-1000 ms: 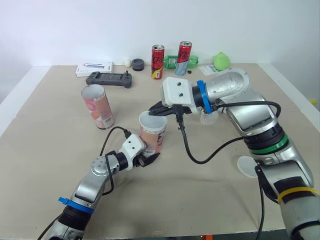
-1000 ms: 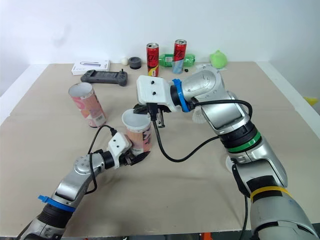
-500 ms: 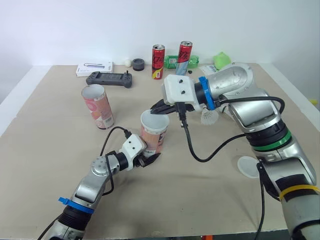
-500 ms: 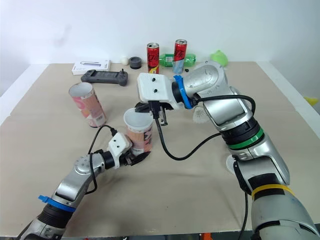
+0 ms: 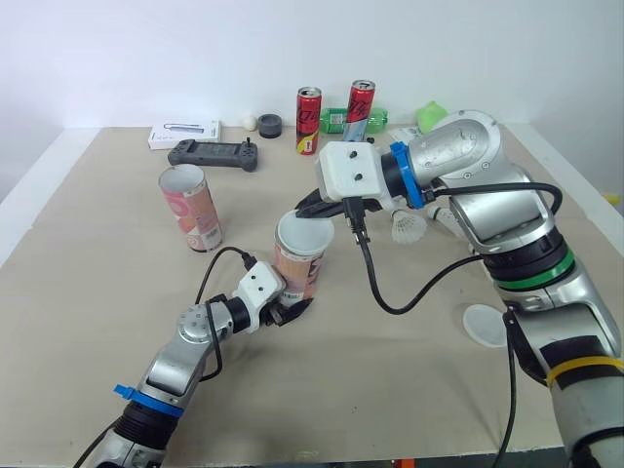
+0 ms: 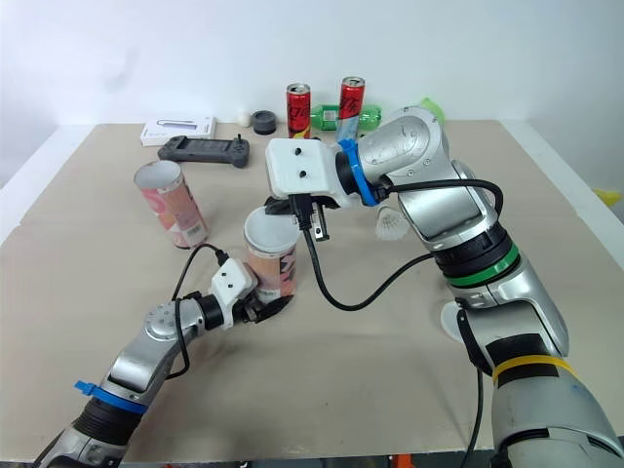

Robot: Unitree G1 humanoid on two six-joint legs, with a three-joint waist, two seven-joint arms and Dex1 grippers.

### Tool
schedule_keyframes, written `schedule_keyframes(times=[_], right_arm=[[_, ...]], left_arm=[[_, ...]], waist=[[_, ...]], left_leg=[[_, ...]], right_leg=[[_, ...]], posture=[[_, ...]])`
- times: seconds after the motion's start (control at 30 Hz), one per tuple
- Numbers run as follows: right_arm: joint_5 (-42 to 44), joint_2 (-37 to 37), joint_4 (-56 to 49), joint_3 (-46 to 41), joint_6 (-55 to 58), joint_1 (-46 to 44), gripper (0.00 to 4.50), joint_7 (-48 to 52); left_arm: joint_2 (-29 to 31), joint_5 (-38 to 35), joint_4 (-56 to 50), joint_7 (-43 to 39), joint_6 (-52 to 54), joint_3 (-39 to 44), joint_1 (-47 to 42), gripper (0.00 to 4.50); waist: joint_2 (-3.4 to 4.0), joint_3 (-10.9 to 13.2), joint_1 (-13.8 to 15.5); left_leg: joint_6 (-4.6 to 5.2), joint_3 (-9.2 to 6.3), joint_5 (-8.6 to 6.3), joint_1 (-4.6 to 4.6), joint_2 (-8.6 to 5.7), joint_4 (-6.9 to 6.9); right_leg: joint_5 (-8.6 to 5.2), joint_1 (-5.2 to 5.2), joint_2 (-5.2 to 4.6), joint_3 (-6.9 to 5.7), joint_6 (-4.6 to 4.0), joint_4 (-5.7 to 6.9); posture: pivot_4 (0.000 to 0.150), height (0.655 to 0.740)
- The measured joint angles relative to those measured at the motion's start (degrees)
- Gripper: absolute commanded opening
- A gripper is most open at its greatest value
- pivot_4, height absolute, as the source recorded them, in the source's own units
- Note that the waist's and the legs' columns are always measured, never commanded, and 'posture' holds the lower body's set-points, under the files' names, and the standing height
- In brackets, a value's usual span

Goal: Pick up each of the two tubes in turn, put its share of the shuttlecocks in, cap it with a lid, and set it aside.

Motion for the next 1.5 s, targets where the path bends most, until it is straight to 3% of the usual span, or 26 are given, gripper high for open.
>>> schedule_keyframes(times=[1.27,1.3,1.37,1.5], right_arm=[[-5.1,4.0,2.4,1.2,-4.0,-0.5,0.05,0.7],[-5.2,4.2,2.6,1.1,-4.3,-0.5,0.71,0.7],[-5.1,5.2,2.9,1.2,-4.6,-0.5,1.45,0.7],[-4.8,6.2,2.9,0.8,-5.2,-0.9,3.36,0.0]], left_arm=[[-1.1,0.5,0.0,0.4,0.2,0.2,0.4,3.56],[-1.2,0.5,0.0,0.4,0.2,0.2,0.4,3.56],[-1.2,0.5,0.0,0.4,0.2,0.2,0.4,3.56],[-1.3,0.5,0.0,0.4,0.1,0.1,0.4,3.56]], waist=[[0.0,0.0,0.0],[0.0,0.0,0.0],[0.0,0.0,0.0],[0.01,0.0,0.1]], left_leg=[[0.0,0.0,0.0,0.05,0.0,0.01],[0.0,0.0,0.0,0.05,0.0,0.01],[0.0,0.01,0.0,0.05,0.0,0.01],[0.0,0.01,0.0,0.04,-0.02,0.01]], right_leg=[[0.0,0.04,-0.01,0.0,-0.04,0.0],[0.0,0.04,-0.01,0.0,-0.04,0.0],[0.0,0.03,-0.01,0.0,-0.04,0.0],[0.01,0.05,-0.03,0.0,0.0,0.0]], posture=[[0.15,0.74],[0.15,0.74],[0.15,0.74],[0.15,0.74]])
